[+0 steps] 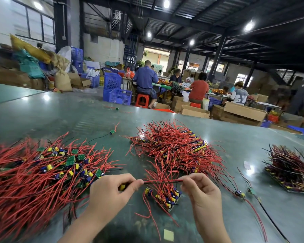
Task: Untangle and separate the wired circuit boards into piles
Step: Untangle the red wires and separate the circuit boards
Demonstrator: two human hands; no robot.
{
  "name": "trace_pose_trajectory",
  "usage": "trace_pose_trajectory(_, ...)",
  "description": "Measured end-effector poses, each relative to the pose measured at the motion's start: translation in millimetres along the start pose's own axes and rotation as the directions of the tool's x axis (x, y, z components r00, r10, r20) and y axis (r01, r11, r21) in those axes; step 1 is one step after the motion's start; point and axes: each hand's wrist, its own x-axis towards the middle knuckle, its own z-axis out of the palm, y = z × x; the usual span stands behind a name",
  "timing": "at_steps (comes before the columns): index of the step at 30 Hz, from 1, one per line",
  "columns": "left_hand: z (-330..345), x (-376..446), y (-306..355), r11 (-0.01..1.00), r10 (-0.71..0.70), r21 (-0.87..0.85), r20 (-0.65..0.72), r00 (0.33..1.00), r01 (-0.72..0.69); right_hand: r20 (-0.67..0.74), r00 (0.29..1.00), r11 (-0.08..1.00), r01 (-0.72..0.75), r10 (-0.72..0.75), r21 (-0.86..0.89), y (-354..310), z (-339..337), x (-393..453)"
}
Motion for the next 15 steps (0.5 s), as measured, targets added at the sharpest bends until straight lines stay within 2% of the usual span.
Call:
trace_pose_trajectory(3, -4.2, 2.2, -1.3, 0.998, -0.021, -0.064, 0.004, 1.000, 0.021, 0.037, 0.998, 0.997, 0.056, -0.054, -0.057, -6.5, -3.0, -0.6)
trace_pose_trajectory(8, -6.3, 1.4, -0.5, 1.000, -0.014, -0.020, 0.039, 0.999, 0.015, 0.025, 0.995, 0.982, 0.098, -0.096, -0.163, -9.6, -1.2, -2.9)
trace_pose_trajectory(15, -4.6, 1.0, -1.5, 0.992, 0.102, 0.080, -0.041, 0.994, -0.098, -0.049, 0.999, 0.967, -0.011, -0.001, -0.253, 0.0, 1.6, -0.8)
